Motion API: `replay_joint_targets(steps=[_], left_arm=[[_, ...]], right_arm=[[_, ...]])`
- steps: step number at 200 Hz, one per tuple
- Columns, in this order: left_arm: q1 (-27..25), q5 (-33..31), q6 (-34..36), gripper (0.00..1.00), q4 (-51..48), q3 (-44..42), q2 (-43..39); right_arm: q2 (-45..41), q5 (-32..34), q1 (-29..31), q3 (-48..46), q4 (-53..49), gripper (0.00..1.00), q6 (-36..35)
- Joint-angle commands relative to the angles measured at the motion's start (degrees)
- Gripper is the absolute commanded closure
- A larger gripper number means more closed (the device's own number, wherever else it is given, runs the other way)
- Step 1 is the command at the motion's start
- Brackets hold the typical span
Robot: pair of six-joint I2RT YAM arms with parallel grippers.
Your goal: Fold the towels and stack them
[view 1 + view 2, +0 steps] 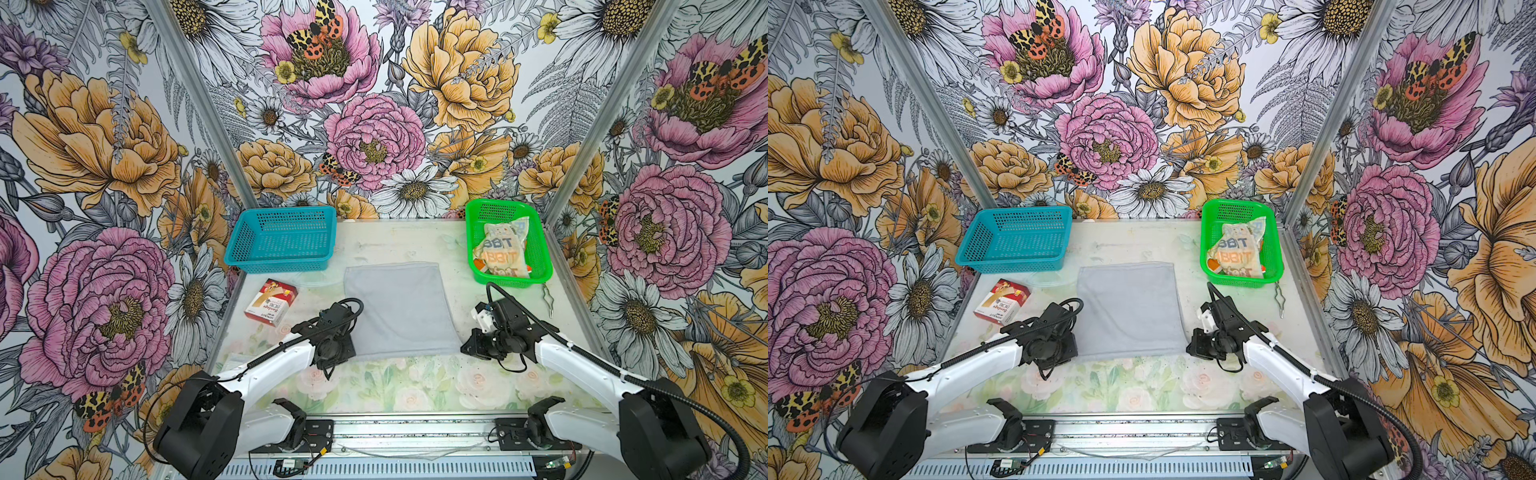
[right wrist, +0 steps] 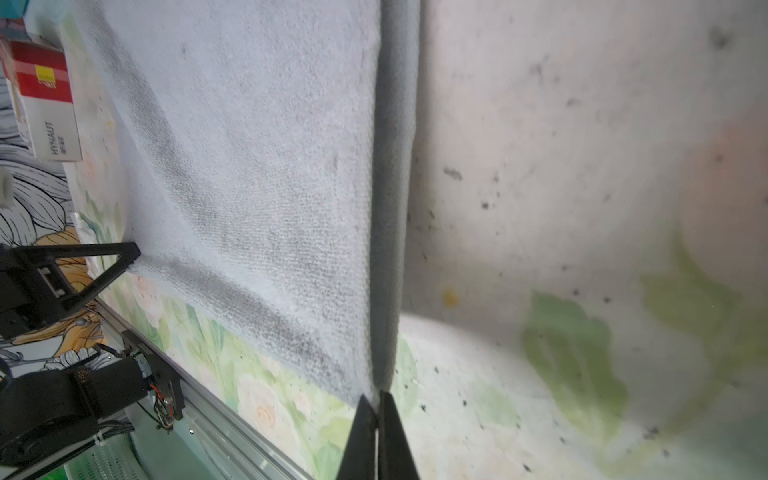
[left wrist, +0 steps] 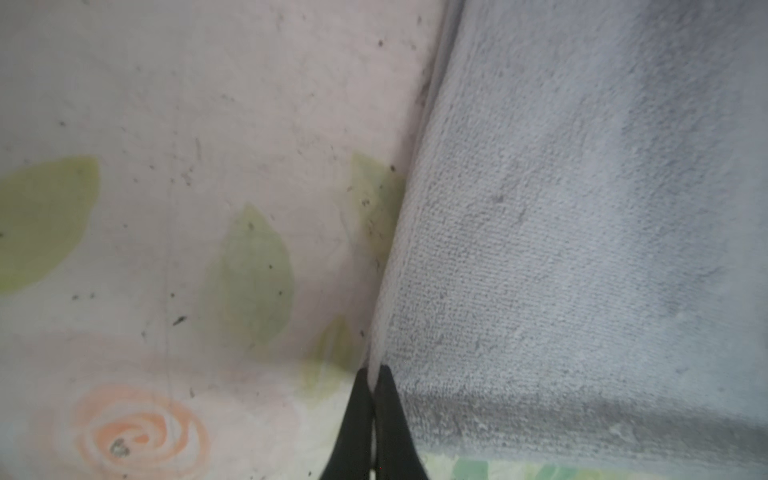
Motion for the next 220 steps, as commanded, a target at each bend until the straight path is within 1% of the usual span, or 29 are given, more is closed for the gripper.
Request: replay_joint_targets(steps=[1, 18, 30, 49, 76, 81, 92, 105, 112, 123, 136, 141, 160, 184, 200, 220], left_arm=[[-5.5, 1.9, -8.9, 1.0, -6.7, -2.8, -3.9], [-9.3, 2.8, -13.0, 0.94, -6.9, -5.1, -6.6], [-11.2, 2.7, -14.8, 0.89, -7.7, -6.1, -8.6], [-14.3, -0.4, -17.9, 0.86, -11.1, -6.0, -11.8], [-14.5, -0.5, -19.5, 0.83, -11.4, -7.1, -13.0], [-14.7, -0.4, -19.6, 0.81, -11.4, -7.1, -13.0], [-14.8, -0.4, -19.6, 0.69, -11.4, -7.0, -13.3], [-15.0, -0.9, -19.9, 0.66, -11.3, -6.8, -13.8], [-14.9, -1.1, -19.9, 0.64, -11.2, -6.8, -14.0], [-14.9, -1.1, -19.7, 0.64, -11.0, -7.1, -13.8], [-14.9, -0.7, -19.6, 0.64, -9.7, -7.5, -13.9], [-15.0, -0.3, -19.6, 0.64, -8.9, -7.7, -13.9], [-14.9, 2.4, -19.4, 0.66, -4.3, -8.6, -13.4], [-15.0, 3.3, -19.1, 0.69, -2.7, -8.9, -11.6], [-15.1, 4.0, -18.9, 0.7, -2.2, -9.2, -10.8], [-15.1, 4.1, -19.2, 0.75, -2.2, -10.2, -10.9]], right_arm=[[-6.9, 1.8, 2.1, -3.5, -4.2, 1.0, 6.7], [-9.8, 2.3, 3.5, -5.6, -4.6, 1.0, 8.7], [-10.0, 2.4, 4.2, -6.5, -4.6, 1.0, 9.2], [-10.2, 3.7, 5.5, -6.3, -5.3, 1.0, 9.4], [-9.4, 4.9, 6.0, -5.8, -5.3, 1.0, 9.3], [-9.2, 5.0, 6.1, -5.6, -5.3, 1.0, 9.2], [-8.8, 5.2, 6.1, -5.3, -5.4, 1.0, 9.1], [-8.6, 6.0, 6.1, -5.1, -5.3, 1.0, 8.9], [-8.4, 6.7, 6.1, -5.2, -5.3, 0.93, 8.9], [-7.8, 7.3, 6.1, -5.3, -5.2, 0.87, 8.6], [-6.9, 8.4, 6.1, -5.2, -5.2, 0.78, 8.1], [-6.6, 8.8, 6.1, -4.9, -5.1, 0.76, 7.9], [-5.1, 10.4, 6.1, -3.5, -5.1, 0.73, 7.0], [-2.2, 11.2, 5.9, -1.6, -4.6, 0.69, 5.7], [0.2, 10.2, 5.9, -1.5, -3.1, 0.67, 5.4], [1.8, 6.9, 6.1, -2.6, 0.1, 0.67, 6.2]])
